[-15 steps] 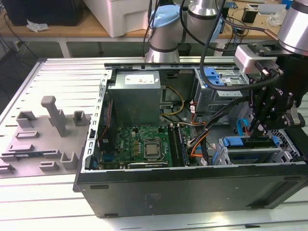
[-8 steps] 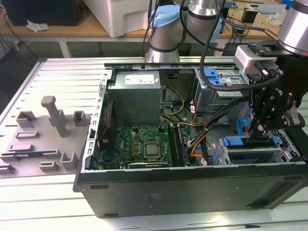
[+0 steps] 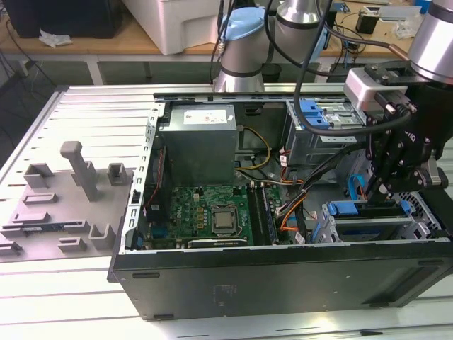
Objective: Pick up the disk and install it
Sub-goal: 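Insert the second disk wire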
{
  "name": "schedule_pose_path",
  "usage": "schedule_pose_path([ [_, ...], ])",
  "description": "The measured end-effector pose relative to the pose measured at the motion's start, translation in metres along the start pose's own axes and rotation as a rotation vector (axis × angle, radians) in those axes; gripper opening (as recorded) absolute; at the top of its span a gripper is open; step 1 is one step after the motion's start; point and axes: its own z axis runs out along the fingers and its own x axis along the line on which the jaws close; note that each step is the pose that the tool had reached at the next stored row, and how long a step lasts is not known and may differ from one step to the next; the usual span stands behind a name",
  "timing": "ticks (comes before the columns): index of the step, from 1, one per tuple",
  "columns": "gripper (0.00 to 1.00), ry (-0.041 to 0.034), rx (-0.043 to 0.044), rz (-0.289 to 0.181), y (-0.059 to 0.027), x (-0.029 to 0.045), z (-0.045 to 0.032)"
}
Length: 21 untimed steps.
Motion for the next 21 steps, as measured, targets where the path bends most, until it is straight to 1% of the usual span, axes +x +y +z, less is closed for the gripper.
schedule_pose_path([
  [21,0.16,0.0,-0.0001,0.0,-0.0006,0.0004,0.0035],
])
